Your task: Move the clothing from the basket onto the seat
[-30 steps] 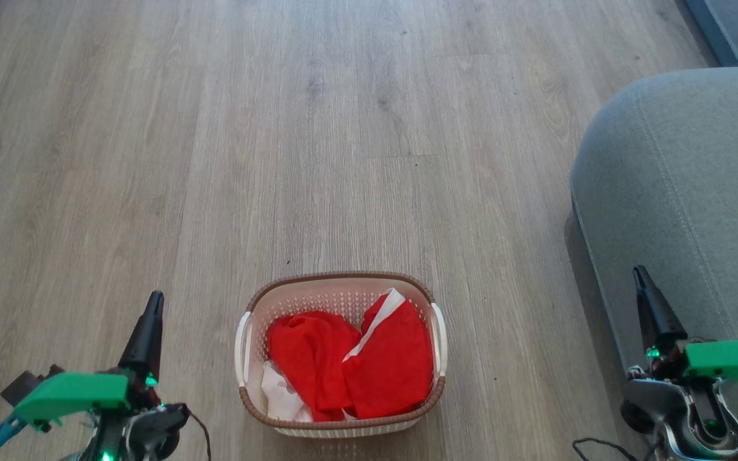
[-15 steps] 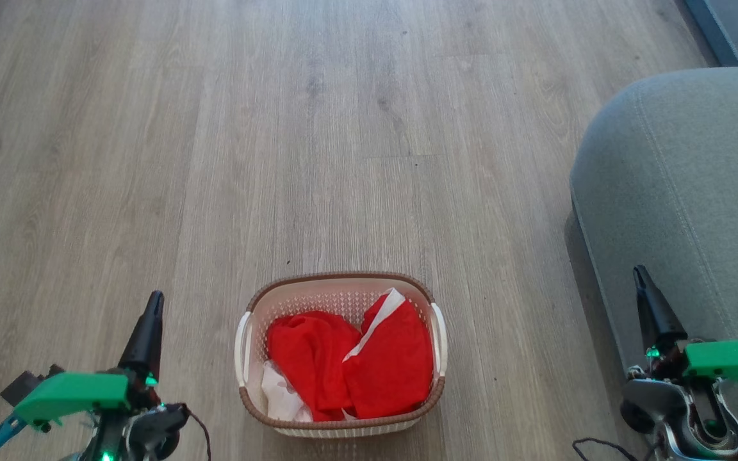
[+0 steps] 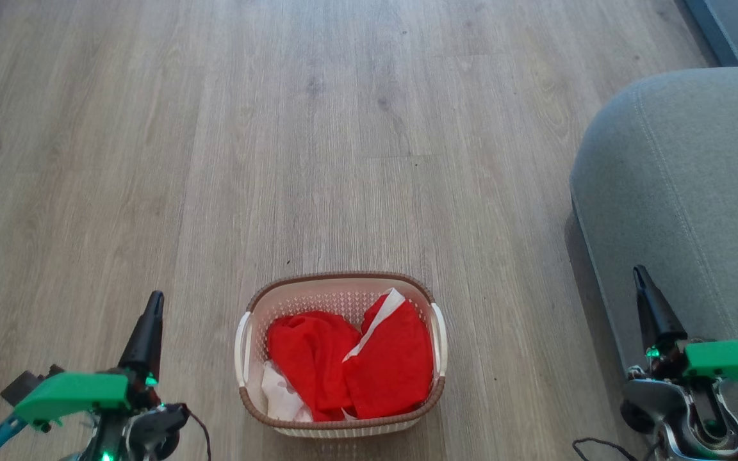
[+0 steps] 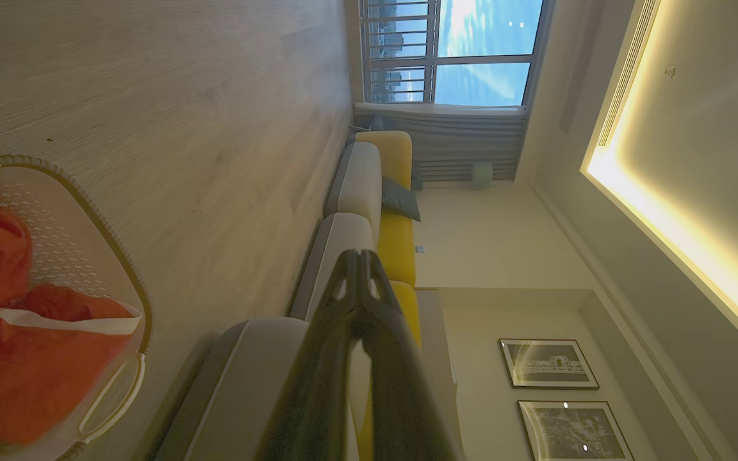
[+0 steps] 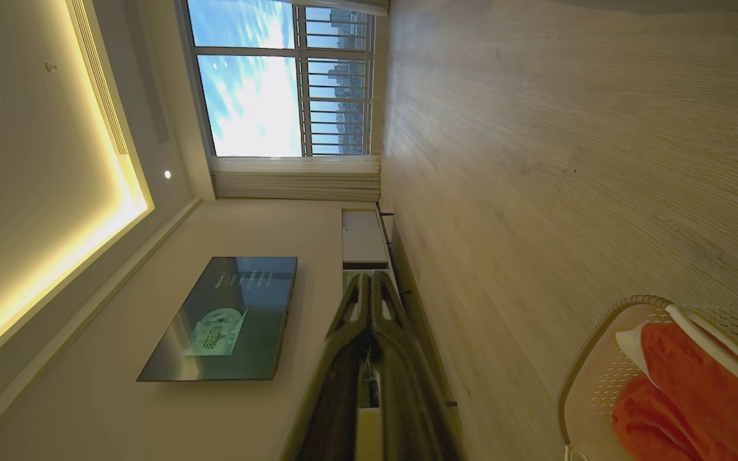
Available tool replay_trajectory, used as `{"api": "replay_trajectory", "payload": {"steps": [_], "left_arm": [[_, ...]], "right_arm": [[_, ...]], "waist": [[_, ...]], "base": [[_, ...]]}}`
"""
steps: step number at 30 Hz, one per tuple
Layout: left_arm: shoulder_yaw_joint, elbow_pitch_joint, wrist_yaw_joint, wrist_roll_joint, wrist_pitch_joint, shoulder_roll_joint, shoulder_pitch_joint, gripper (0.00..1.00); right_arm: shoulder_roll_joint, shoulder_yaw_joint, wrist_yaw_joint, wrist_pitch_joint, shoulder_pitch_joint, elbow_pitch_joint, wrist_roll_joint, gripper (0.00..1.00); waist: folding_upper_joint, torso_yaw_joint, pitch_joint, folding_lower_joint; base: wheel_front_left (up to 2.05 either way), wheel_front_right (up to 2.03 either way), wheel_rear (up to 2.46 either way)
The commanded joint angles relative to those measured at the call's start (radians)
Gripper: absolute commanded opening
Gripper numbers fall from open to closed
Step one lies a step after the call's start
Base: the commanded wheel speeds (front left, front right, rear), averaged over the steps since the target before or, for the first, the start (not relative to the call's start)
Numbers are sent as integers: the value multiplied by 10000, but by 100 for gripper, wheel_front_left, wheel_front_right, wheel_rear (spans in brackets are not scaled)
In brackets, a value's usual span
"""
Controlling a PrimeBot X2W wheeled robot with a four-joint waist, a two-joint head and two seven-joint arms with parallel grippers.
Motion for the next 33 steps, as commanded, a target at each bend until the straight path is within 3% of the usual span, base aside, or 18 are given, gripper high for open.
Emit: {"api": "replay_trajectory", "payload": {"steps": [1, 14, 15, 16, 19, 33], "left_arm": [[333, -333, -90, -68, 73, 139, -479, 0], [333, -333, -90, -68, 73, 139, -479, 0], [0, -1, 0, 1, -1, 0, -3, 0], [-9, 97, 19, 5, -16, -9, 15, 100], [-70, 556, 19, 7, -19, -30, 303, 100], [-285, 701, 7, 476, -431, 84, -178, 100]], "right_arm": [[-39, 179, 2, 39, -301, -393, 63, 0], [-39, 179, 2, 39, -301, -393, 63, 0], [0, 1, 0, 0, -3, 2, -1, 0], [7, 14, 4, -2, 6, 117, -4, 100], [70, 53, 4, -3, 262, 614, -5, 100], [-82, 429, 4, -379, -265, 742, -355, 100]], "waist": [[0, 0, 0, 0], [0, 0, 0, 0], [0, 0, 0, 0], [0, 0, 1, 0], [0, 0, 5, 0], [0, -11, 53, 0]], "base": [[0, 0, 0], [0, 0, 0], [0, 0, 0], [0, 0, 0], [0, 0, 0], [0, 0, 0]]}}
